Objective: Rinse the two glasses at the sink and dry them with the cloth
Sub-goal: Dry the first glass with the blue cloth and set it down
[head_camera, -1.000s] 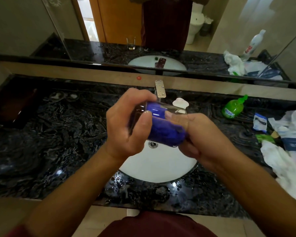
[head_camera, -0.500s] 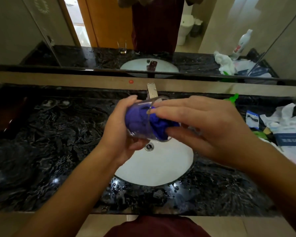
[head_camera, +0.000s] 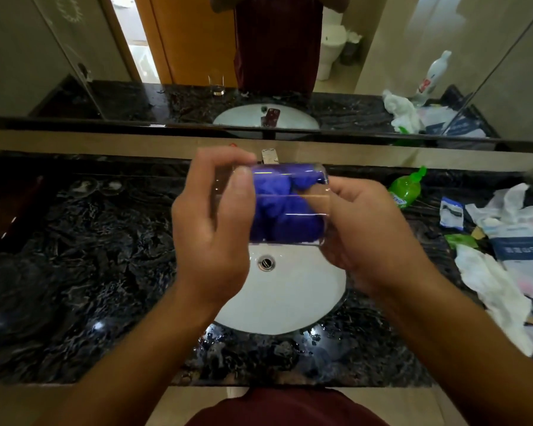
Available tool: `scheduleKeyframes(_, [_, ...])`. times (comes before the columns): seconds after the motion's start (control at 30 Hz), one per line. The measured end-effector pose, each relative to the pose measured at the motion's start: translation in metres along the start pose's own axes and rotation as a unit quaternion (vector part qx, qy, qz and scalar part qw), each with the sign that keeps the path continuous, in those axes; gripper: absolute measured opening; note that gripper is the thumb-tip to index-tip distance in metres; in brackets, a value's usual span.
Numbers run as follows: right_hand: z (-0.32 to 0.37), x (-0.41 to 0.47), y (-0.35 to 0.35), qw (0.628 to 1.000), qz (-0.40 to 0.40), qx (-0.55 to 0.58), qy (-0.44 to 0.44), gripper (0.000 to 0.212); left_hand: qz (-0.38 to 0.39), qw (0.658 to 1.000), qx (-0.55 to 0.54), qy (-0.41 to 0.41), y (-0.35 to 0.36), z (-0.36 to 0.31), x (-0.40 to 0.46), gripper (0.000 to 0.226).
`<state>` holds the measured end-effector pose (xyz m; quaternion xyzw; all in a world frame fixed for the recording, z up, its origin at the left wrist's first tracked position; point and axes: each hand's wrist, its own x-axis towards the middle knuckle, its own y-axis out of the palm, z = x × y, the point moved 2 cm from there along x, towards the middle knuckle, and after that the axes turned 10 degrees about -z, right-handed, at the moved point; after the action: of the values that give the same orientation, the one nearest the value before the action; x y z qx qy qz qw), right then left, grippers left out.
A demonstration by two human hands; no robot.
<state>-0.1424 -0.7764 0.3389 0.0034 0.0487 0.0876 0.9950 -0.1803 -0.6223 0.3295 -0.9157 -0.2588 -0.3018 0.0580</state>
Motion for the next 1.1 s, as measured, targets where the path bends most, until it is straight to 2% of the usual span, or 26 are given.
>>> scheduleKeyframes(0.03, [-0.003, 0.001, -0.001, 0.998, 0.016, 0.016, 0.056, 0.025, 0.017, 0.997, 0.017, 0.069, -0.002, 0.002, 0.001, 0.018])
scheduleKeyframes(0.1, [-0.002, 0.003, -0.003, 0.993, 0.063, 0.018, 0.100, 0.029, 0.041, 0.987, 0.029, 0.155, -0.007, 0.008, 0.002, 0.031])
scheduleKeyframes(0.17, [0.004, 0.001, -0.009, 0.993, 0.086, -0.027, 0.077, 0.030, 0.047, 0.988, 0.019, 0.149, -0.011, 0.013, 0.001, 0.035])
scheduleKeyframes(0.2, [0.008, -0.002, -0.012, 0.994, 0.085, -0.062, 0.032, 0.025, 0.042, 0.993, 0.010, 0.113, -0.012, 0.012, 0.001, 0.029])
scheduleKeyframes(0.27, [0.018, -0.012, -0.017, 0.979, 0.070, -0.141, -0.128, 0.014, 0.014, 0.999, -0.036, -0.010, -0.013, 0.008, 0.000, 0.020])
scheduleKeyframes(0.33, [0.017, -0.019, -0.021, 0.935, 0.055, -0.225, -0.269, 0.032, -0.006, 0.988, -0.070, -0.135, -0.011, 0.003, 0.003, 0.027])
scheduleKeyframes(0.4, [0.011, -0.019, -0.023, 0.909, 0.040, -0.272, -0.313, 0.045, -0.005, 0.966, -0.088, -0.244, -0.010, 0.001, 0.008, 0.035])
scheduleKeyframes(0.47, [0.008, -0.021, -0.022, 0.875, 0.008, -0.319, -0.365, 0.048, 0.006, 0.938, -0.082, -0.335, -0.010, 0.003, 0.009, 0.043])
scheduleKeyframes(0.53, [0.008, -0.022, -0.019, 0.843, -0.033, -0.352, -0.406, 0.049, 0.029, 0.914, -0.084, -0.395, -0.009, 0.005, 0.005, 0.040])
scheduleKeyframes(0.6, [0.006, -0.021, -0.015, 0.830, -0.065, -0.377, -0.406, 0.045, 0.047, 0.904, -0.097, -0.413, -0.006, 0.006, -0.002, 0.040])
scheduleKeyframes(0.7, [0.002, -0.016, -0.009, 0.843, -0.077, -0.378, -0.374, 0.041, 0.041, 0.919, -0.085, -0.383, 0.000, 0.005, -0.009, 0.043])
scheduleKeyframes(0.8, [0.001, -0.016, -0.002, 0.877, -0.094, -0.329, -0.338, 0.039, 0.015, 0.953, -0.058, -0.298, 0.001, 0.004, -0.011, 0.035])
scheduleKeyframes(0.93, [0.003, -0.013, 0.004, 0.977, -0.044, -0.130, -0.166, 0.025, -0.001, 0.994, -0.046, -0.103, -0.002, -0.003, -0.016, 0.018])
scheduleKeyframes(1.03, [0.007, -0.012, 0.002, 0.996, -0.002, -0.057, -0.069, 0.030, 0.039, 0.996, -0.002, 0.082, -0.008, -0.006, -0.015, 0.015])
scheduleKeyframes(1.1, [0.008, -0.010, -0.002, 0.993, 0.020, -0.095, -0.073, 0.032, 0.067, 0.987, 0.008, 0.148, -0.012, -0.002, -0.009, 0.031])
